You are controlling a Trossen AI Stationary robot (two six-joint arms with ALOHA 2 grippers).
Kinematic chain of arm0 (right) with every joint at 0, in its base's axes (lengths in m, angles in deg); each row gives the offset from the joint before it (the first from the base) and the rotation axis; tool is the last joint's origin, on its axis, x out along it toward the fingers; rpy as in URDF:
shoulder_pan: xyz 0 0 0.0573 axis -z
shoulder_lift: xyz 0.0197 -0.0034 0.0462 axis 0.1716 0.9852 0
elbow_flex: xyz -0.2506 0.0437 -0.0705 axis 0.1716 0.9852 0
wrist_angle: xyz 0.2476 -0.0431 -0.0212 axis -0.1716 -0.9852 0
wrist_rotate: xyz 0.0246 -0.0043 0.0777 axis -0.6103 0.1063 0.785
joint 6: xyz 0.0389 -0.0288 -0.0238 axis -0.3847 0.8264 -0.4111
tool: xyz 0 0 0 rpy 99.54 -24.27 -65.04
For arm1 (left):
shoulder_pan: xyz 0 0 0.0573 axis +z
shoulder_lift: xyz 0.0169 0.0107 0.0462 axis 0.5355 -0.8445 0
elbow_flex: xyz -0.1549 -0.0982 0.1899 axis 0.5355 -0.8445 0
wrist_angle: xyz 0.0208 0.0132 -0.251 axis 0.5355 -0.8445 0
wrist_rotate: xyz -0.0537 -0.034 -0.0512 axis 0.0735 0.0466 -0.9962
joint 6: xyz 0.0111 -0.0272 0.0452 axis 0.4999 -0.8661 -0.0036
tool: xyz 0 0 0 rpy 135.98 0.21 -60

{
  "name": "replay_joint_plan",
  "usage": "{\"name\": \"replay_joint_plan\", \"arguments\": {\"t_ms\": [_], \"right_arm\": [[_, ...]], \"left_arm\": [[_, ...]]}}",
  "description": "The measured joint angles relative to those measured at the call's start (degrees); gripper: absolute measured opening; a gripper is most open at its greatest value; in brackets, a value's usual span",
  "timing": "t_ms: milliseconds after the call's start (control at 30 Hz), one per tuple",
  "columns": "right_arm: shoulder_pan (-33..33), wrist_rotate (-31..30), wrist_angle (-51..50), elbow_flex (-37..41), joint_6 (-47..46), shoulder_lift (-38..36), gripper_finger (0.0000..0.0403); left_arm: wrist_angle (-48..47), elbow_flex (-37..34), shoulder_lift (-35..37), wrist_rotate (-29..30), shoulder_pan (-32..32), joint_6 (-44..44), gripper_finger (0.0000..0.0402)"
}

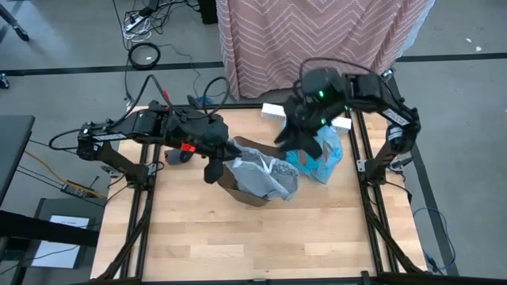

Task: Place trash/remove bag and relplace
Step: Put the gray trash bag into the black trash bin

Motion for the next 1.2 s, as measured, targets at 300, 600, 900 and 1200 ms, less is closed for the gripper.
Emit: {"name": "replay_joint_plan", "arguments": {"t_ms": [300, 600, 900, 1200], "right_arm": [[-5.52, -6.88, -0.92, 0.11, -0.09, 2.33, 0.0174], [-6.02, -11.96, -4.36, 0.11, 1.0, 2.64, 0.0176], [-6.02, -11.63, -7.95, 0.11, 1.99, 4.42, 0.0133], [-5.94, -10.22, -8.23, 0.13, 6.57, 6.07, 0.0009]], "left_arm": [[4.4, 0.0, -1.05, 1.03, 0.0, 0.12, 0.0067], [6.62, 0.0, -1.07, 1.03, -0.32, -0.2, 0.0067], [12.29, 0.0, -1.07, 1.06, -0.66, 0.95, 0.0067], [6.57, 1.17, -0.74, -15.66, -1.08, 9.94, 0.0067]]}}
